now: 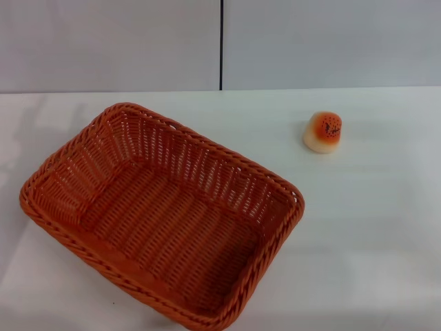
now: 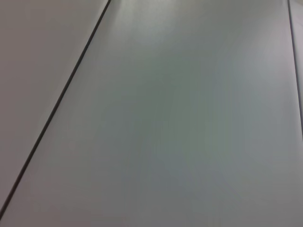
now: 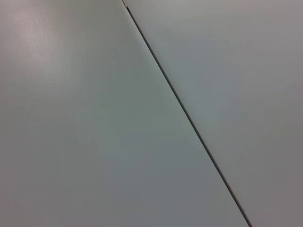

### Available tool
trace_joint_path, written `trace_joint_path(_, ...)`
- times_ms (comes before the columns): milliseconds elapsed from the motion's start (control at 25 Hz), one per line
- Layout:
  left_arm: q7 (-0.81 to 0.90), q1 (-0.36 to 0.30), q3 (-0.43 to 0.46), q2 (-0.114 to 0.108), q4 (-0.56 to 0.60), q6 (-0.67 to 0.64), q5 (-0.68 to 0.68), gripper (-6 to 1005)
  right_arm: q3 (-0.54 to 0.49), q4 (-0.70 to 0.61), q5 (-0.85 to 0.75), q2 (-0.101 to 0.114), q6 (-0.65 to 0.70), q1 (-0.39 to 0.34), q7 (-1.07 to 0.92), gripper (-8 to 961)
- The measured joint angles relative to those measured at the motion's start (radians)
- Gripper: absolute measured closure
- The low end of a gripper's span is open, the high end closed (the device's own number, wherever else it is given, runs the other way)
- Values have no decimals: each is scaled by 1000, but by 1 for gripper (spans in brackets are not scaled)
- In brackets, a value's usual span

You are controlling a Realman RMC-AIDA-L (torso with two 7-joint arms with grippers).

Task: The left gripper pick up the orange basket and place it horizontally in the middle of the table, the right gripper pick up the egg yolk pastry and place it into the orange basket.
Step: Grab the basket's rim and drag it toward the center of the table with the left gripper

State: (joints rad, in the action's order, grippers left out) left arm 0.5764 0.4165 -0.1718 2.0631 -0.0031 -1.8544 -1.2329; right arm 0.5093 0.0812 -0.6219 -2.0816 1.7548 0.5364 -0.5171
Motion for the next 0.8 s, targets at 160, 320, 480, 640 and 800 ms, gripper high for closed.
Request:
trace_joint_path(160, 0, 1, 0, 0, 0, 0, 0, 185, 0, 0, 0, 0, -1, 1, -6, 382)
trace_joint_path(320, 0, 2, 0, 0, 0, 0, 0, 185, 0, 0, -1, 0, -1, 2, -7, 384)
trace_joint_path(480, 6, 2, -4, 0, 0, 0, 0, 185, 0, 0, -1, 0, -2, 4, -8, 387)
trace_joint_path(640, 44, -4, -9, -1, 3, 6, 0, 184, 0, 0, -1, 0, -1, 4, -8, 390)
trace_joint_path(800, 84, -8, -18, -3, 33, 19, -3, 184, 4, -12, -1, 0, 26, -3, -8, 392)
